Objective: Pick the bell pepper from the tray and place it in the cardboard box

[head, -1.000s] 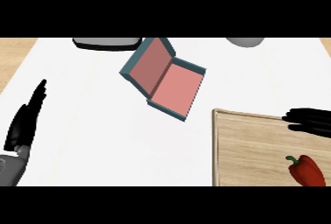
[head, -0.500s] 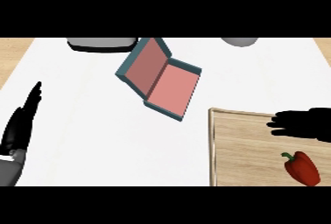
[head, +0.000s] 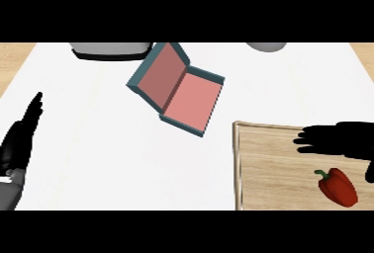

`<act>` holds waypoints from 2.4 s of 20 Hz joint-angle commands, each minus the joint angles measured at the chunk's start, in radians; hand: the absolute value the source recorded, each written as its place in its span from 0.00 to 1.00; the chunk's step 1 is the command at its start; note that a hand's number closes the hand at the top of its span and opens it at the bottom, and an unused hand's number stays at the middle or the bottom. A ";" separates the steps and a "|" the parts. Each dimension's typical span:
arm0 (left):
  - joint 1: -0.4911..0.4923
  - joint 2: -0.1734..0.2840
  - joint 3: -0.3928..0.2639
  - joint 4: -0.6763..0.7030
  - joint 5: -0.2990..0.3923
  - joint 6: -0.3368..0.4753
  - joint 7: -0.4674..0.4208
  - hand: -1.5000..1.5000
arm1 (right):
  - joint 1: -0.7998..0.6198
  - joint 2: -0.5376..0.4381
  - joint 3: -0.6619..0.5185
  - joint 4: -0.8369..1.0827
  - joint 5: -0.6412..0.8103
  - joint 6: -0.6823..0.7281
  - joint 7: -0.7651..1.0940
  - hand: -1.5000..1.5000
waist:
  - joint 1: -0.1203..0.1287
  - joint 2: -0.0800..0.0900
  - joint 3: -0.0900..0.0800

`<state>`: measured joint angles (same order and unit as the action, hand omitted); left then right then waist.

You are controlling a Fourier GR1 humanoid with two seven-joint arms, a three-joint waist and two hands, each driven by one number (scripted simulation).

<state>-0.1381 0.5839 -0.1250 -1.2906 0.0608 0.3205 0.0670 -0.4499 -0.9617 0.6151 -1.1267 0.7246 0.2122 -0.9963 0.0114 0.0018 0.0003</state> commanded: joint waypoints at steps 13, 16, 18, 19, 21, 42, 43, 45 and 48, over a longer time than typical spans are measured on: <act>0.034 -0.038 0.035 0.000 -0.045 -0.011 -0.020 0.50 | 0.073 -0.055 0.033 -0.166 -0.100 0.089 -0.138 0.00 | -0.011 -0.003 -0.001; 0.052 0.003 0.086 0.016 -0.019 -0.066 -0.055 0.50 | 0.113 -0.149 0.027 -0.215 -0.077 0.070 -0.136 0.00 | -0.014 -0.004 -0.001; 0.094 -0.043 0.069 -0.052 -0.042 -0.032 -0.053 0.50 | 0.118 -0.120 0.030 -0.183 -0.013 0.036 -0.107 0.00 | -0.007 -0.003 0.000; 0.067 -0.015 0.088 -0.007 -0.042 -0.069 -0.057 0.50 | 0.070 -0.069 0.041 -0.208 0.018 0.095 -0.018 0.00 | -0.005 -0.002 -0.001; 0.059 -0.032 0.079 -0.057 -0.055 -0.062 0.014 0.50 | 0.122 -0.024 0.047 -0.207 0.049 0.065 0.032 0.00 | -0.006 -0.003 0.000; -0.002 -0.090 0.095 -0.040 -0.124 -0.094 0.002 0.50 | -0.034 0.352 -0.313 0.142 0.012 -0.009 0.465 1.00 | 0.038 0.019 0.001; 0.019 -0.113 0.081 -0.036 -0.135 -0.076 0.010 0.50 | -0.058 0.348 -0.348 0.176 0.004 -0.034 0.467 1.00 | 0.031 0.014 0.001; 0.006 -0.128 0.071 -0.027 -0.142 -0.075 -0.007 0.50 | -0.145 0.419 -0.373 0.256 0.022 -0.084 0.535 1.00 | 0.042 0.017 0.002; 0.014 -0.086 0.122 0.000 -0.113 -0.112 -0.028 0.50 | -0.220 0.400 -0.427 0.304 0.056 -0.196 0.540 1.00 | 0.025 0.009 0.001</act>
<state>-0.1214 0.4933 -0.0192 -1.3127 -0.0586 0.2202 0.0575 -0.5721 -0.5977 0.2593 -0.9131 0.7658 0.1048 -0.5285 0.0397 0.0116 -0.0007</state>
